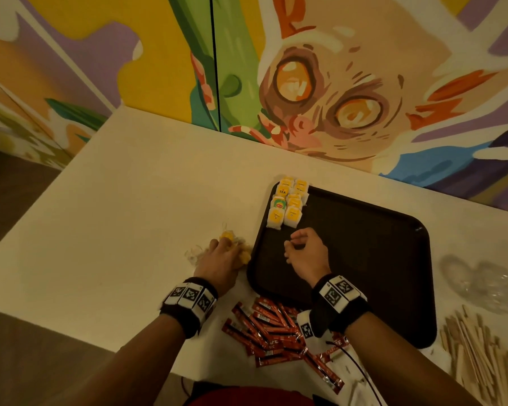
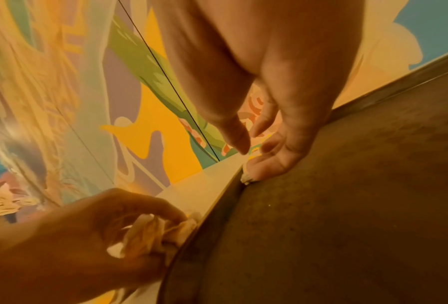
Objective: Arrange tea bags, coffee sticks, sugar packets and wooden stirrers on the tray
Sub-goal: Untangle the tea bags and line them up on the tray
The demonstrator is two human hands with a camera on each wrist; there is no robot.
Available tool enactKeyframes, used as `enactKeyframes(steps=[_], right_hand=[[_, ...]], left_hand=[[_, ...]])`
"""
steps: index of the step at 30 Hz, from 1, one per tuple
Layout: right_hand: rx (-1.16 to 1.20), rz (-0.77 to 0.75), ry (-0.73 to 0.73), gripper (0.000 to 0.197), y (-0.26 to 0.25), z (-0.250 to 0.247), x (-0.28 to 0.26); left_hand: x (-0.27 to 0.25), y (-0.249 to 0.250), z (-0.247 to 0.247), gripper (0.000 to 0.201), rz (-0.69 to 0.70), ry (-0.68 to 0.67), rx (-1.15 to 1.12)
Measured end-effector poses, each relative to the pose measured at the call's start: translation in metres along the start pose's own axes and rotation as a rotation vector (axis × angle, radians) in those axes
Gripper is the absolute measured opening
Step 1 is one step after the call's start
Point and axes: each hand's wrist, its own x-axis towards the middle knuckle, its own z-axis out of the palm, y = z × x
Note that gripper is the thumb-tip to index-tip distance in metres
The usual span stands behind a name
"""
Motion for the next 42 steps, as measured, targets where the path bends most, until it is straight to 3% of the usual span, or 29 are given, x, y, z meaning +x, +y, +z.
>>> enactKeyframes(steps=[5, 12, 16, 18, 21, 23, 29, 33, 36, 42], right_hand=[[0.008, -0.057, -0.114, 0.014, -0.006, 0.003, -0.018], [0.025, -0.154, -0.306, 0.013, -0.021, 0.018, -0.034], [0.094, -0.197, -0.393, 0.017, -0.040, 0.026, -0.042], [0.176, -0.199, -0.439, 0.020, -0.051, 0.028, -0.046], [0.356, -0.167, -0.490, 0.031, -0.069, 0.029, -0.054], [0.389, -0.174, -0.479, 0.032, -0.076, 0.030, -0.058], [0.186, -0.329, -0.273, 0.008, -0.070, 0.030, -0.064], [0.203, -0.285, -0.276, 0.010, -0.064, 0.019, -0.067], [0.197, -0.266, -0.204, 0.002, -0.055, 0.014, -0.062], [0.373, -0.236, -0.100, 0.003, -0.045, 0.002, -0.063]], left_hand=[[-0.005, -0.008, 0.003, 0.022, -0.022, 0.190, -0.221], [-0.022, -0.004, -0.033, 0.005, -0.201, 0.484, -0.722], [-0.030, -0.003, -0.060, 0.015, -0.253, 0.581, -1.110], [-0.033, -0.001, -0.069, 0.020, -0.293, 0.529, -1.386], [-0.037, 0.006, -0.079, 0.019, -0.290, 0.328, -1.753], [-0.039, 0.012, -0.079, 0.022, -0.309, 0.211, -1.852], [-0.041, 0.036, -0.075, 0.031, -0.335, -0.048, -1.916], [-0.042, 0.045, -0.072, 0.031, -0.313, -0.021, -1.833], [-0.041, 0.047, -0.068, 0.023, -0.310, -0.014, -1.816], [-0.033, 0.049, -0.061, 0.014, -0.423, 0.039, -1.816]])
